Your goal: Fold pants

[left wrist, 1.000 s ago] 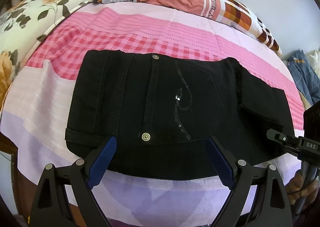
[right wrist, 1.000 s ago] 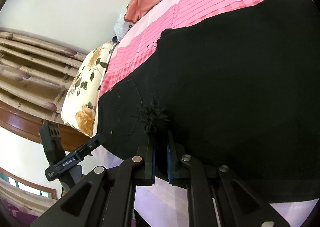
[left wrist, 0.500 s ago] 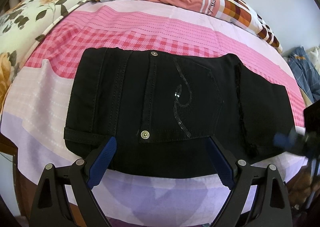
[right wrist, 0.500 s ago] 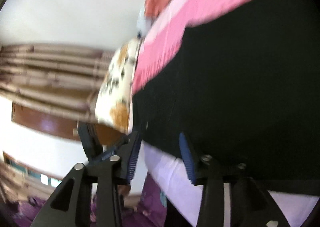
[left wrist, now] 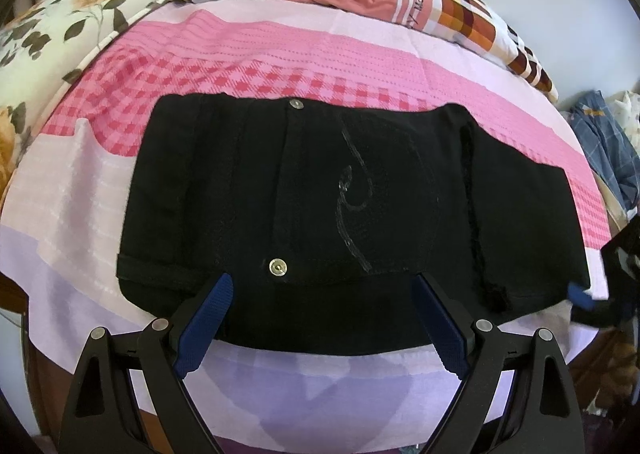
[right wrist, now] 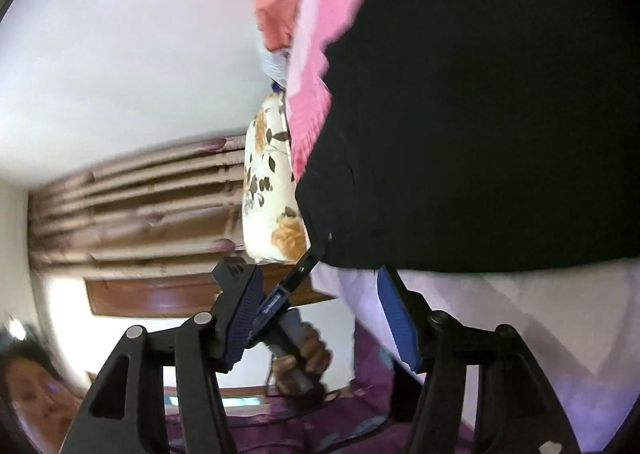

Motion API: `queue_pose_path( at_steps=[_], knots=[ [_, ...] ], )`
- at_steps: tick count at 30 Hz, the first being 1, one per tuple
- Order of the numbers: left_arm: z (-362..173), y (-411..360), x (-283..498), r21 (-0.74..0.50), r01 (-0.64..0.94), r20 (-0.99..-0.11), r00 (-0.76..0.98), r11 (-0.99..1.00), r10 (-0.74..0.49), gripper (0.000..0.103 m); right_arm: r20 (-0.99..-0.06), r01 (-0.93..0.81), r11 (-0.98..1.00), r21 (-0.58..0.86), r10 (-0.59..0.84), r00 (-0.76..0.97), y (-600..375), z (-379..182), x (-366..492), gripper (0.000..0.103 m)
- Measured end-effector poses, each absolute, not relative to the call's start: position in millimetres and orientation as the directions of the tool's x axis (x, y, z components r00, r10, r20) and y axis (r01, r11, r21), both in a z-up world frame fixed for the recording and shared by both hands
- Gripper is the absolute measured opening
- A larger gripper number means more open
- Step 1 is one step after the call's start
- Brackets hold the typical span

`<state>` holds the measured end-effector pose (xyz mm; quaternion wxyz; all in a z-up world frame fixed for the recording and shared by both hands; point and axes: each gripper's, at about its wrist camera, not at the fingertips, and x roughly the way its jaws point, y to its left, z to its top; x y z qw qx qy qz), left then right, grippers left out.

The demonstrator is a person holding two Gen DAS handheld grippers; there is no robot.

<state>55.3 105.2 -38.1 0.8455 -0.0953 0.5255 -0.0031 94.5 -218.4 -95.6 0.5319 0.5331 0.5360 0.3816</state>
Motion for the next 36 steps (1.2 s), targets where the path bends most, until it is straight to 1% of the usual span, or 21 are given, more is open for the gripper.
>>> queue_pose_path(
  at_steps=[4,8,12,15,19,22,24,25,26,27,28,30,36],
  knots=[
    [-37.8,103.0,54.7,-0.154,-0.086,-0.890,0.445,0.984,-0.100,0.091,-0.202,0.216,0.169,0.962,0.970,0.139,-210.6,-104.8,92.6,0.058],
    [-35.6,104.7,53.5,-0.169,-0.089,-0.885,0.453,0.982,-0.111,0.091,-0.242,0.271,0.201,0.941,0.962,0.127,-204.5,-112.7,93.0,0.058],
    [-37.0,105.2,54.1,-0.179,-0.092,-0.887,0.446,0.980,-0.121,0.091,-0.270,0.337,0.208,0.918,0.951,0.147,-200.1,-118.8,95.1,0.058],
    [-37.7,104.7,54.0,-0.182,-0.089,-0.889,0.440,0.979,-0.125,0.091,-0.274,0.395,0.186,0.899,0.945,0.178,-200.8,-121.6,93.0,0.058],
    [-38.6,104.5,54.2,-0.191,-0.086,-0.889,0.438,0.978,-0.135,0.091,-0.303,0.418,0.195,0.887,0.930,0.208,-197.3,-119.7,92.1,0.058],
    [-40.5,104.3,54.8,-0.201,-0.086,-0.891,0.430,0.976,-0.145,0.091,-0.349,0.393,0.250,0.885,0.915,0.205,-191.1,-115.9,95.0,0.057],
    [-41.6,104.0,54.9,-0.205,-0.088,-0.893,0.425,0.975,-0.149,0.091,-0.386,0.383,0.291,0.877,0.901,0.200,-188.0,-113.8,96.4,0.048],
    [-41.8,103.9,54.9,-0.206,-0.088,-0.893,0.424,0.975,-0.150,0.091,-0.411,0.381,0.319,0.868,0.892,0.188,-187.3,-115.6,97.6,0.031],
    [-41.8,104.0,54.8,-0.206,-0.089,-0.893,0.423,0.974,-0.151,0.091,-0.431,0.378,0.344,0.860,0.885,0.177,-185.9,-117.1,98.9,0.010],
    [-41.8,104.0,54.6,-0.206,-0.089,-0.893,0.424,0.974,-0.150,0.091,-0.457,0.375,0.374,0.848,0.875,0.160,-184.4,-121.0,99.6,0.010],
    [-41.8,104.2,54.6,-0.207,-0.090,-0.893,0.424,0.974,-0.151,0.091,-0.457,0.373,0.374,0.849,0.875,0.163,-184.4,-123.1,99.0,0.008],
    [-42.4,104.9,54.9,-0.208,-0.094,-0.894,0.423,0.974,-0.150,0.091,-0.467,0.339,0.397,0.853,0.870,0.158,-183.7,-118.3,100.0,0.007],
    [-42.4,108.9,55.1,-0.221,-0.109,-0.893,0.422,0.969,-0.156,0.091,-0.464,0.305,0.407,0.861,0.874,0.143,-188.4,-111.5,95.4,0.008]
  ],
)
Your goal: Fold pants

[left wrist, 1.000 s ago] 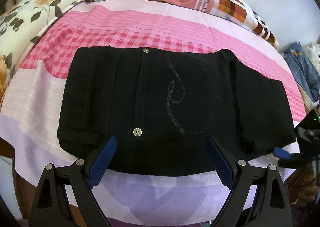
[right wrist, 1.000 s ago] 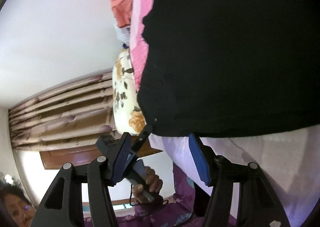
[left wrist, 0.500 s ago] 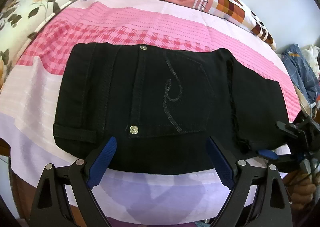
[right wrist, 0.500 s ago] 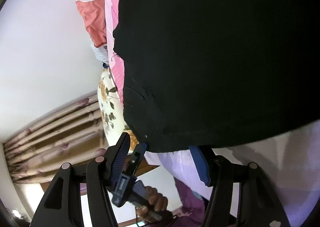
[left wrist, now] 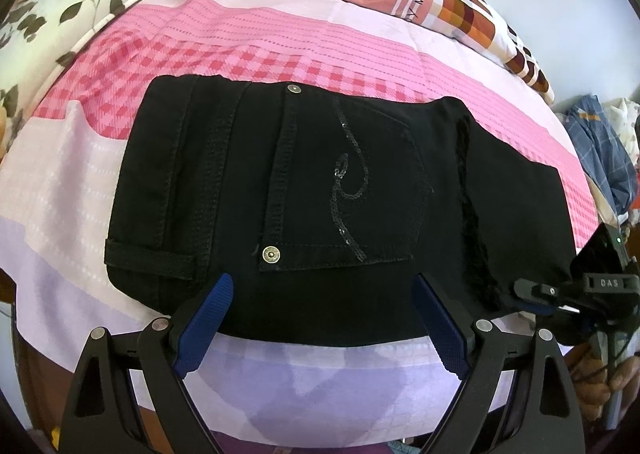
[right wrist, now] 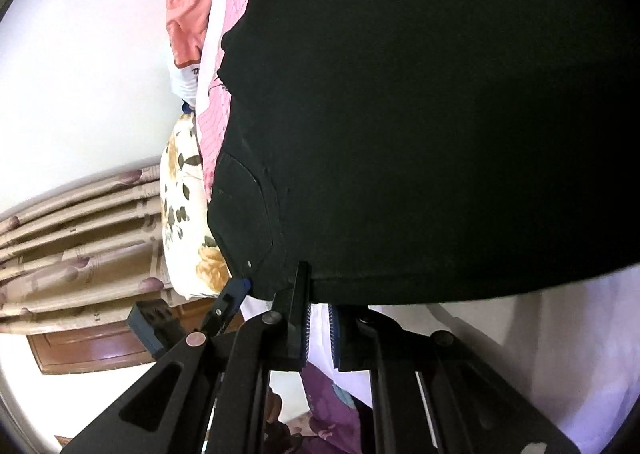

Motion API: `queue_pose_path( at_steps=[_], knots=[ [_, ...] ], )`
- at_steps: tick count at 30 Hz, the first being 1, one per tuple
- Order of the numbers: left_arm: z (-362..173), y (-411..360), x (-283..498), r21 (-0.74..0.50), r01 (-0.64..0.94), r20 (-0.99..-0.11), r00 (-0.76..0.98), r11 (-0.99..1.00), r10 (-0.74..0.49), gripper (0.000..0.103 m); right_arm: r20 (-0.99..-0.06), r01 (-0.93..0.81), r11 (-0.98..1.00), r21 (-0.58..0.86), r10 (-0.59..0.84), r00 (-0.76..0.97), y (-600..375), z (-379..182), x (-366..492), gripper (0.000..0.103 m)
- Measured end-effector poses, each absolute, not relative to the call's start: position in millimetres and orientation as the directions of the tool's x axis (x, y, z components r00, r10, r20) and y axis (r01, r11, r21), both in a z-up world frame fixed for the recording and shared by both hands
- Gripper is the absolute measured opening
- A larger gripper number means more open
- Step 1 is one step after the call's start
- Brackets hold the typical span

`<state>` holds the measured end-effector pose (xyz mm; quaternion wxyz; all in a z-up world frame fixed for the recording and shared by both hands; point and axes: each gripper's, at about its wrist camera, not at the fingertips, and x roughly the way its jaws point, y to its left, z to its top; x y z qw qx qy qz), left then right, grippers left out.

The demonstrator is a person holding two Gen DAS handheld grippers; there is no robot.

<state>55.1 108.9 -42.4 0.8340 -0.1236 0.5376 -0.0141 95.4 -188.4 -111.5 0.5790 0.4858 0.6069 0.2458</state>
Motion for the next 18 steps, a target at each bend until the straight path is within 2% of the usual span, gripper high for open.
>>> queue_pose_path(
  at_steps=[8,12,15,16,17,18],
  knots=[
    [-43.2,110.0,54.6,-0.210,-0.103,-0.896,0.419,0.972,-0.149,0.091,-0.471,0.320,0.416,0.851,0.874,0.116,-190.1,-121.6,93.5,0.008],
    [-45.7,109.4,54.8,-0.201,-0.098,-0.899,0.414,0.975,-0.144,0.091,-0.430,0.368,0.367,0.854,0.897,0.105,-189.5,-127.7,93.4,0.010],
    [-42.0,111.8,54.3,-0.180,-0.097,-0.902,0.414,0.979,-0.125,0.091,-0.379,0.351,0.336,0.874,0.923,0.062,-189.9,-120.3,92.5,0.035],
    [-39.5,114.6,54.3,-0.183,-0.094,-0.899,0.418,0.979,-0.128,0.091,-0.371,0.324,0.339,0.883,0.928,0.038,-185.4,-113.2,91.5,0.050],
    [-37.5,117.4,54.4,-0.199,-0.090,-0.897,0.419,0.976,-0.144,0.091,-0.359,0.274,0.349,0.896,0.933,-0.013,-178.2,-101.1,89.4,0.057],
    [-33.4,125.0,54.5,-0.247,-0.093,-0.889,0.417,0.965,-0.187,0.091,-0.350,0.237,0.351,0.906,0.936,-0.044,-173.3,-92.2,88.2,0.057]
  ],
)
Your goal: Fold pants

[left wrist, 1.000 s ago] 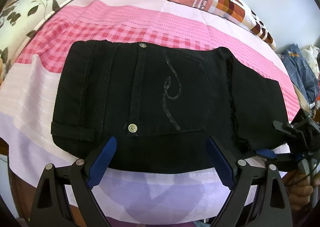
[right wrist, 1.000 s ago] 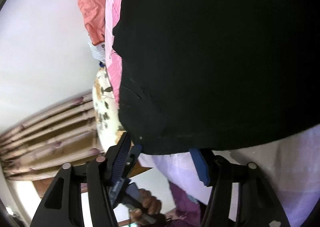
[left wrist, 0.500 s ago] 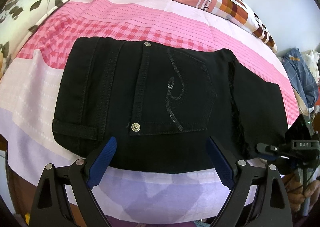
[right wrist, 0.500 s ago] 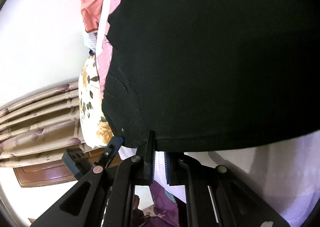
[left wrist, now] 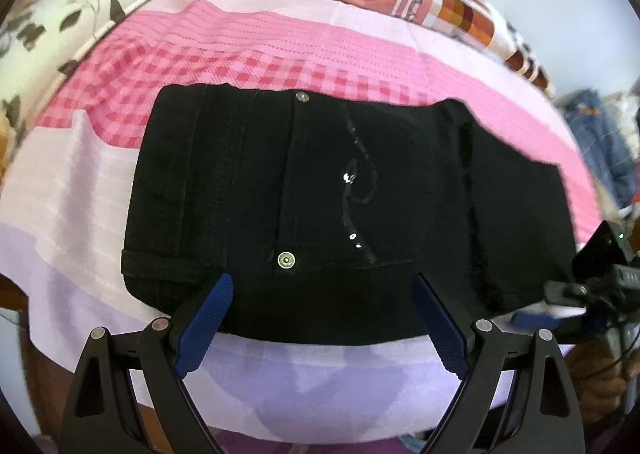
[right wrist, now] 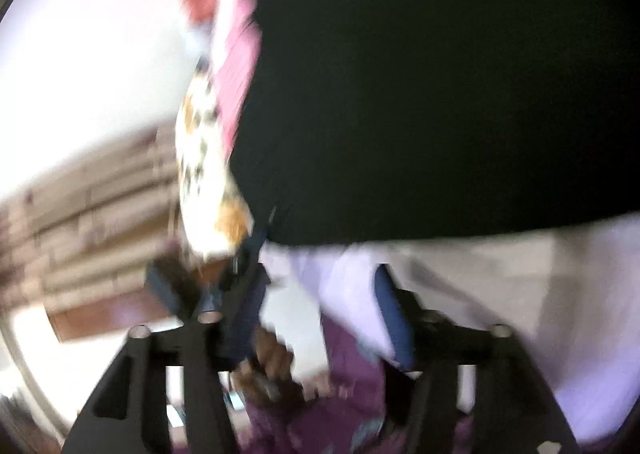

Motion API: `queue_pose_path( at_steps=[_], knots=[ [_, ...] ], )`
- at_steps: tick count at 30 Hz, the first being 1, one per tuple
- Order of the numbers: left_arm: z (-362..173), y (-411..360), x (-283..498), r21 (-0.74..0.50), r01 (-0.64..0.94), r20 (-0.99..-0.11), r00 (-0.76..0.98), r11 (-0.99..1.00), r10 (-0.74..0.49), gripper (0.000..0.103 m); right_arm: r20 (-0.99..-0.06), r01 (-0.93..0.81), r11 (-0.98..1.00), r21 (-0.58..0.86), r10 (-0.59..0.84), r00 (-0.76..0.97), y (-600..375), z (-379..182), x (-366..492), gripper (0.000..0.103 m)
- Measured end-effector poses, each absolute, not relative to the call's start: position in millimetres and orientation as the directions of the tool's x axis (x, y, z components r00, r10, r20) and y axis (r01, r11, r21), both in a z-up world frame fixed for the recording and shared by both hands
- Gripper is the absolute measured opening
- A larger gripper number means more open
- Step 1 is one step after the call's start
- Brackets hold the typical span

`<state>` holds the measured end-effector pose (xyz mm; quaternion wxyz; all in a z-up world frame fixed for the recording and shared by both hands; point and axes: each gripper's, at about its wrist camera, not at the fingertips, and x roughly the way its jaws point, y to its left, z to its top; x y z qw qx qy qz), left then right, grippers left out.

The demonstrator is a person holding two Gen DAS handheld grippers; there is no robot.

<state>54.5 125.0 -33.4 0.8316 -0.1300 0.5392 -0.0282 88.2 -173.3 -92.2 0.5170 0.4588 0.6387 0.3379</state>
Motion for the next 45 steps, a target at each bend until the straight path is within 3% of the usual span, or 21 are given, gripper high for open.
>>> queue_pose_path(
  at_steps=[3,7,12,18,26,30,40,42,45],
  knots=[
    [-20.2,148.1,50.8,-0.264,-0.156,-0.875,0.455,0.952,-0.168,0.091,-0.352,0.046,0.355,0.934,0.934,-0.065,-163.1,-47.8,88.3,0.058],
    [-1.7,190.5,37.9,-0.400,-0.151,-0.798,0.542,0.904,-0.262,0.091,-0.537,-0.221,0.543,0.810,0.839,0.093,-164.6,4.4,104.5,0.064],
    [-4.9,233.9,36.1,-0.332,-0.195,-0.816,0.550,0.923,-0.177,0.091,-0.676,-0.316,0.707,0.632,0.703,0.222,-156.4,13.9,119.4,0.066],
    [-35.6,248.4,46.4,-0.372,-0.095,-0.832,0.475,0.923,-0.287,0.091,-0.623,-0.190,0.641,0.744,0.768,0.148,-149.6,-21.1,128.0,0.066],
    [-71.1,256.5,42.8,-0.604,-0.102,-0.760,0.371,0.790,-0.533,0.090,-0.635,-0.167,0.648,0.743,0.762,0.126,-132.5,-22.8,128.3,0.069],
    [-69.6,258.2,18.4,-0.660,-0.182,-0.727,0.399,0.729,-0.558,0.090,-0.618,-0.149,0.631,0.761,0.776,0.127,-135.2,-25.1,129.5,0.077],
    [-103.2,262.3,20.5,-0.778,-0.401,-0.628,0.484,0.484,-0.609,0.089,-0.581,-0.081,0.589,0.804,0.808,0.101,-136.9,-38.3,131.1,0.079],
    [-101.5,267.6,22.1,-0.807,-0.388,-0.591,0.534,0.445,-0.605,0.089,-0.574,-0.075,0.583,0.809,0.811,0.113,-139.0,-37.6,131.5,0.084],
    [-95.1,260.6,30.3,-0.782,-0.366,-0.622,0.515,0.505,-0.589,0.089,-0.552,-0.035,0.558,0.829,0.827,0.103,-141.7,-45.0,133.5,0.086]
  ],
)
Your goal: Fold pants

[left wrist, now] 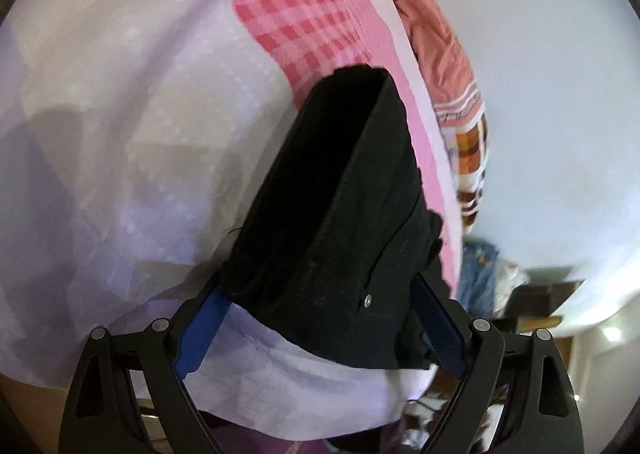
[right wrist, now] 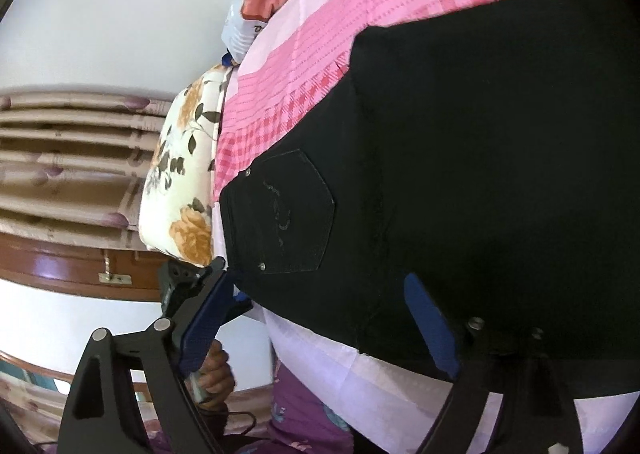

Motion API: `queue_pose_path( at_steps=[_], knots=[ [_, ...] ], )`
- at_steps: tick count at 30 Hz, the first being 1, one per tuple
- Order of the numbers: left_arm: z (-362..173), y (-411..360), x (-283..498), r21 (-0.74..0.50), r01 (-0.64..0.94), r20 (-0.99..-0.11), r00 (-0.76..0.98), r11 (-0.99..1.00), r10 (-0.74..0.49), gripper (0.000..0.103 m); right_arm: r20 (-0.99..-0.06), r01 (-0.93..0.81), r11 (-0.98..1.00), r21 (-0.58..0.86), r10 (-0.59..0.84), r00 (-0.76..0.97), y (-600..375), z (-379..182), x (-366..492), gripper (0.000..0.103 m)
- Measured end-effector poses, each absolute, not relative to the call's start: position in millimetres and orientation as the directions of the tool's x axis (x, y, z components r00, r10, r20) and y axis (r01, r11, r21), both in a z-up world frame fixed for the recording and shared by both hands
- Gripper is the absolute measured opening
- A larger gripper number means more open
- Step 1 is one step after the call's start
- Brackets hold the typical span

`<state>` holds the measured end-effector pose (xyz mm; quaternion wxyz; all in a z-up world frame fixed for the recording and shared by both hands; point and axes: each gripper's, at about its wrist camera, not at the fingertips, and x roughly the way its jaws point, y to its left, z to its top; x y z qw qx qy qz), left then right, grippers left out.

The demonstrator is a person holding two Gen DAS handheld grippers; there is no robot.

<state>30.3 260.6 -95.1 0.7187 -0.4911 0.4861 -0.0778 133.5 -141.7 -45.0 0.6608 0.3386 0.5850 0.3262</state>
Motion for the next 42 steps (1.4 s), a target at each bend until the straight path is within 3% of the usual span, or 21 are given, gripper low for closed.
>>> queue_pose_path(
  at_steps=[4,7,9,14,20,24,26,35,42],
  knots=[
    [-69.7,252.4,21.6,-0.805,-0.238,-0.561,0.602,0.544,-0.568,0.077,-0.553,-0.026,0.558,0.829,0.827,0.097,-140.0,-49.2,133.0,0.086],
    [-71.6,255.8,25.5,-0.787,-0.247,-0.585,0.591,0.565,-0.556,0.064,-0.549,-0.025,0.554,0.832,0.830,0.095,-138.1,-49.9,133.9,0.087],
    [-84.8,256.9,30.3,-0.773,-0.280,-0.614,0.557,0.570,-0.559,0.049,-0.553,-0.025,0.557,0.830,0.828,0.093,-137.3,-50.4,134.1,0.087],
    [-90.4,252.0,36.0,-0.794,-0.241,-0.588,0.536,0.558,-0.605,0.048,-0.553,-0.021,0.557,0.830,0.828,0.097,-139.2,-49.0,133.2,0.088],
    [-89.5,246.2,40.1,-0.755,-0.201,-0.614,0.551,0.624,-0.565,0.048,-0.566,-0.032,0.570,0.821,0.820,0.087,-132.7,-46.2,132.1,0.089],
    [-70.9,231.9,36.7,-0.642,-0.192,-0.696,0.552,0.742,-0.460,0.033,-0.564,-0.037,0.568,0.822,0.821,0.092,-131.8,-44.4,130.6,0.089],
    [-63.4,232.5,34.8,-0.630,-0.199,-0.700,0.562,0.750,-0.439,0.031,-0.563,-0.041,0.569,0.821,0.820,0.099,-131.0,-43.2,129.9,0.089],
    [8.6,195.7,35.3,-0.576,-0.019,-0.643,0.627,0.817,-0.439,0.031,-0.513,-0.059,0.525,0.849,0.846,0.145,-141.6,-32.1,130.5,0.089],
    [50.8,137.2,59.9,-0.572,0.121,-0.590,0.626,0.811,-0.509,0.031,-0.409,-0.009,0.424,0.906,0.878,0.248,-192.4,-23.8,141.0,0.088]
  ],
)
